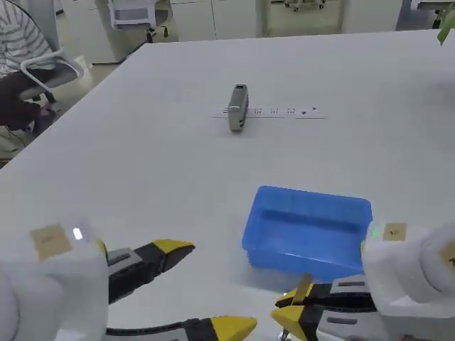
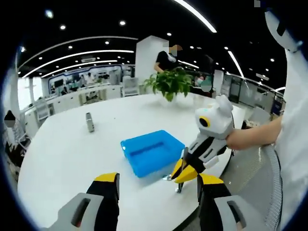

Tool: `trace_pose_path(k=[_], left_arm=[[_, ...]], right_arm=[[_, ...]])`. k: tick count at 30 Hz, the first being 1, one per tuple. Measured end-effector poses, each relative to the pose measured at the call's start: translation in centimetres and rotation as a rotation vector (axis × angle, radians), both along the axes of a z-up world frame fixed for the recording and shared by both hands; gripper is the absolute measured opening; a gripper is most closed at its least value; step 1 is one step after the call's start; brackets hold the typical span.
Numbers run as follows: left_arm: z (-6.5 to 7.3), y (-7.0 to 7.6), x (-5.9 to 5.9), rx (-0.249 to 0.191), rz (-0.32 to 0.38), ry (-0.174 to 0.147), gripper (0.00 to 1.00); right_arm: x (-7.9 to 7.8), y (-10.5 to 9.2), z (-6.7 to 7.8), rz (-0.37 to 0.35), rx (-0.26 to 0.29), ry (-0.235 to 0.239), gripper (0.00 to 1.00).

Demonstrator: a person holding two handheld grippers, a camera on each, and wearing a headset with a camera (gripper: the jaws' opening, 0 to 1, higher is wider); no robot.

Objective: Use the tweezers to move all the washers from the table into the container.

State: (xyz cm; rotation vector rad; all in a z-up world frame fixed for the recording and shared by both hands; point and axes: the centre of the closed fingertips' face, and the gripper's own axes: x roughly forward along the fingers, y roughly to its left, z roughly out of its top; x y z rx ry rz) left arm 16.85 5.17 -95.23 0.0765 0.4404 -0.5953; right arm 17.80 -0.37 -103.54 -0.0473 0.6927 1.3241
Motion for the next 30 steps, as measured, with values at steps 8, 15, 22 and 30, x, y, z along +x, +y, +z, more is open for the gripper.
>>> trace_pose_path(k=[8,15,22,30], left_arm=[[3.0,0.8,2.2,-0.259,0.159,-0.170,0.93],[3.1,2.0,2.2,-0.162,0.211,-0.255,0.99],[2.5,2.5,2.3,-0.160,0.231,-0.224,0.99],[1.9,2.7,2.3,-0.146,0.239,-0.197,0.94]], right_arm=[[0.8,-0.7,0.3,-0.052,0.024,0.037,0.03],[1.2,-0.6,0.9,-0.056,0.039,0.024,0.03],[1.2,-0.8,2.5,0.018,0.033,-0.140,0.03],[1.2,-0.8,5.2,0.044,0.101,-0.243,0.03]])
